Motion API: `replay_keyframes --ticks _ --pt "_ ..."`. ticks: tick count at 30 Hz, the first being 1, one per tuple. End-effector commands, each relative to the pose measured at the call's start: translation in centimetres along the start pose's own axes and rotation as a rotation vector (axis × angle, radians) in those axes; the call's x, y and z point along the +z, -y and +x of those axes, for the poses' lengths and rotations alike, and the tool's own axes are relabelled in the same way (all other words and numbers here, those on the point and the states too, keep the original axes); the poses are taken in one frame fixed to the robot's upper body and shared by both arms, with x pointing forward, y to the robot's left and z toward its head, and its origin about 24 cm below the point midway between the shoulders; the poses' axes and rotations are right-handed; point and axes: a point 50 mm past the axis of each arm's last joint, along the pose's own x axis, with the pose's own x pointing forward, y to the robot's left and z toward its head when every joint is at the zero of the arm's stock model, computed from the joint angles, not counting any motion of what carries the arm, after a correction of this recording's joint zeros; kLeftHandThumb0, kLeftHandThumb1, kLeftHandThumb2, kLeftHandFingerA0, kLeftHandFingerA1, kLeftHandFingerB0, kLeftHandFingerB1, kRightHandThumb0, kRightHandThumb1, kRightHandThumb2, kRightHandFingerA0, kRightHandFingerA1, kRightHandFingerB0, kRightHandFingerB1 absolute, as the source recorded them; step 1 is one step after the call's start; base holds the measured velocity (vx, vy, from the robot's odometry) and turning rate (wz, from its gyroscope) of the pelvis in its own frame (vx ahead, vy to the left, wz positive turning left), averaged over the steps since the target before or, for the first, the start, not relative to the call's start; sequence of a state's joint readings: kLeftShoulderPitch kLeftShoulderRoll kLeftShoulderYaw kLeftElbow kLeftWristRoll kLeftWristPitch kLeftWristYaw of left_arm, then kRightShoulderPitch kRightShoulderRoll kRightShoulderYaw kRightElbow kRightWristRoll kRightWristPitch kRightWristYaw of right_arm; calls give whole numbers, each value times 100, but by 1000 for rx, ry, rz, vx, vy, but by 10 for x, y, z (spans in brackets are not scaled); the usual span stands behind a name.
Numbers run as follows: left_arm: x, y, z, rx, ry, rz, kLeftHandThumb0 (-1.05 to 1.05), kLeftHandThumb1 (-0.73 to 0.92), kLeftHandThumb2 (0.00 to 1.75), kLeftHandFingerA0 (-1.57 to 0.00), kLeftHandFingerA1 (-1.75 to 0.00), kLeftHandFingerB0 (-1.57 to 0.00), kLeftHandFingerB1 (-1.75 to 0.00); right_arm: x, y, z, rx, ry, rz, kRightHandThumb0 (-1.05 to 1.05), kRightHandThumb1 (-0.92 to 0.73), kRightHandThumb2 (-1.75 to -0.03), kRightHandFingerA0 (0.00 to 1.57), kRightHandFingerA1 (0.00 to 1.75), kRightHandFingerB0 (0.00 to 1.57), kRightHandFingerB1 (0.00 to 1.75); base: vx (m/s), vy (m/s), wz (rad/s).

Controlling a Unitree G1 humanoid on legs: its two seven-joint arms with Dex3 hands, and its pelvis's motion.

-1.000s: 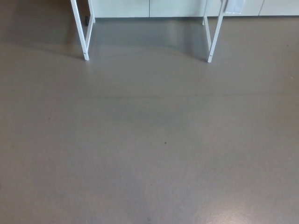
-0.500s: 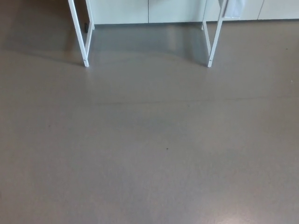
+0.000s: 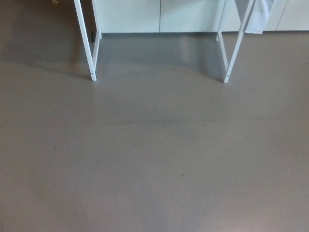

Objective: The robot walks towards a desk on which a file tray is kept in the middle and a cube is kept to its right. The robot lifts the cube using its right hand and places it on the file tray.

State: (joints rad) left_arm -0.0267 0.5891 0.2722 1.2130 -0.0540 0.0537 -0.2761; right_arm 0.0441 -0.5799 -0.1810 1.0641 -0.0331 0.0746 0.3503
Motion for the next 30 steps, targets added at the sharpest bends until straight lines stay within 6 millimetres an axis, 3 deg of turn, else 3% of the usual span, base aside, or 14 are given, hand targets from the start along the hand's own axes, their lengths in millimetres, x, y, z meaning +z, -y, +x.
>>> replay_keyframes --ticks 1,7,9,13,14,19,20,21,22,23,24,26,27,30 --pt "-1 -1 0 9 1 -21 -105 76 100 -36 -144 -26 -138 4 4 -2 -16 36 7 -66 -47 -85 3 31 4 29 411 -210 34" --pt "-2 -1 0 11 4 0 -105 79 101 -36 -145 -23 -139 4 5 -2 -22 36 19 -64 -65 -59 4 29 8 25 370 -230 25" --pt "-2 -1 0 11 7 -13 -105 79 99 -35 -146 -22 -140 4 5 -3 -20 30 -69 -71 -52 -90 3 32 6 25 318 -92 1" --pt "-2 -1 0 6 8 -34 -105 81 97 -30 -147 -14 -140 5 4 -2 -22 35 -61 -72 -52 -88 2 29 4 27 353 7 -12" --pt "-3 -1 0 10 7 -8 -105 80 97 -35 -146 -23 -140 5 3 0 -28 30 -21 -65 -66 -60 7 31 8 26 398 68 -16" --pt "-1 -3 -1 13 16 -11 -105 80 97 -35 -148 -19 -140 5 3 1 -15 43 7 -71 -47 -84 3 33 9 28 486 142 -16" --pt "0 -3 0 29 7 -38 -105 62 142 -57 -135 -22 -115 7 4 -1 -14 41 -64 -73 -52 -88 4 38 7 26 482 143 -27" --pt "0 -3 0 29 7 -38 -105 62 142 -57 -135 -22 -115 7 4 -1 -14 42 -64 -73 -52 -88 4 38 7 26 478 141 3" --pt "0 -3 0 24 9 -32 -105 79 99 -44 -157 -18 -145 6 4 -1 -5 51 -44 -73 -51 -88 3 31 5 26 468 128 4" --pt "0 -3 0 19 11 -36 -105 79 100 -41 -157 -16 -146 7 4 -2 -7 59 -37 -66 -66 -64 8 30 11 22 389 111 0" --pt "1 -3 0 18 13 -45 -105 63 143 -57 -134 -19 -113 8 4 -1 -15 57 -52 -72 -50 -87 3 33 5 28 375 92 6" --pt "1 -3 0 22 14 -45 -105 63 143 -57 -134 -19 -113 10 4 -1 -14 45 -72 -72 -50 -87 3 33 5 28 417 79 10" --pt "0 -3 0 21 15 -31 -105 79 99 -41 -154 -16 -142 9 4 -1 -12 46 -36 -65 -64 -59 6 31 10 26 447 -16 15" --pt "1 -3 0 22 15 -38 -105 79 100 -44 -156 -18 -143 8 2 1 -19 55 -23 -64 -63 -59 5 33 10 27 396 -73 20"
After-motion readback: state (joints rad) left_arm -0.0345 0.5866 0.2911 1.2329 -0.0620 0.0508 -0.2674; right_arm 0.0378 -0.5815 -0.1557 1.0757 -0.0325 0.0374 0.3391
